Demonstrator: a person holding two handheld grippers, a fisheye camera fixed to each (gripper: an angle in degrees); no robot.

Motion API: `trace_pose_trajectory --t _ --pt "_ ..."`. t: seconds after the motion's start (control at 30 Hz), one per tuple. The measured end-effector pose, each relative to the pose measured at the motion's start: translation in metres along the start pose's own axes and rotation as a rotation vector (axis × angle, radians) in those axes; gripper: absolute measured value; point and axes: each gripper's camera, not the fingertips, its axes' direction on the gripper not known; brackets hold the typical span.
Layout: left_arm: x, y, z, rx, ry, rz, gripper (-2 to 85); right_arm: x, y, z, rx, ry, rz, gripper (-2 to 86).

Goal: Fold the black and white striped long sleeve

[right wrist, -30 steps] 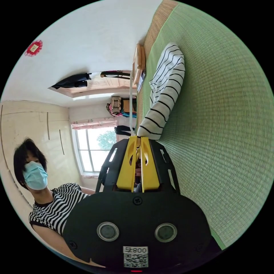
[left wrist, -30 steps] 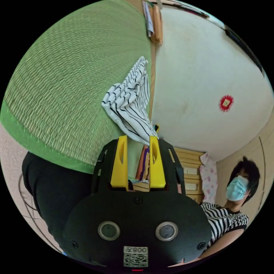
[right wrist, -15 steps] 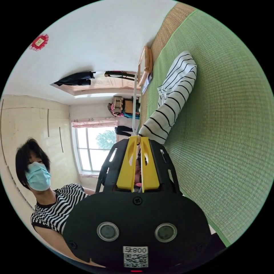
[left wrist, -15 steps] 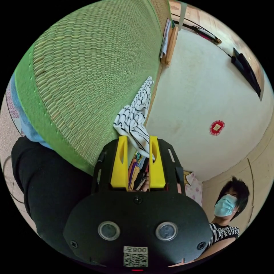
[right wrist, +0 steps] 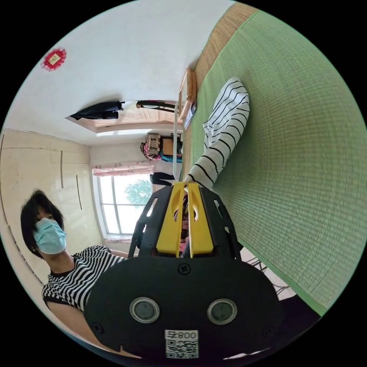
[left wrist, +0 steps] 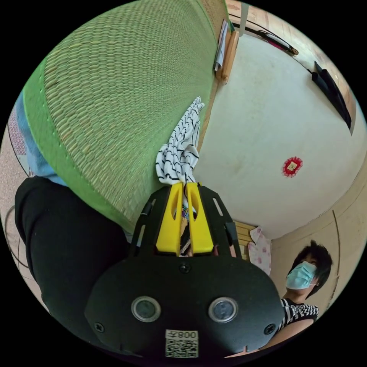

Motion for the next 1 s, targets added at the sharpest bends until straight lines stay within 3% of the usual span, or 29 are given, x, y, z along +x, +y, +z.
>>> trace_pose_trajectory --t 0.6,1.0 --pt "0.035 0.138 -0.051 -0.114 -0.051 0.048 2.0 0.066 0.123 -0.077 0.07 0.0 0.066 0.2" --pt "0.127 0.247 -0.057 -0.233 -0.045 0.236 1.9 0.085 0.214 -0.159 0.159 -0.072 -0.027 0.2"
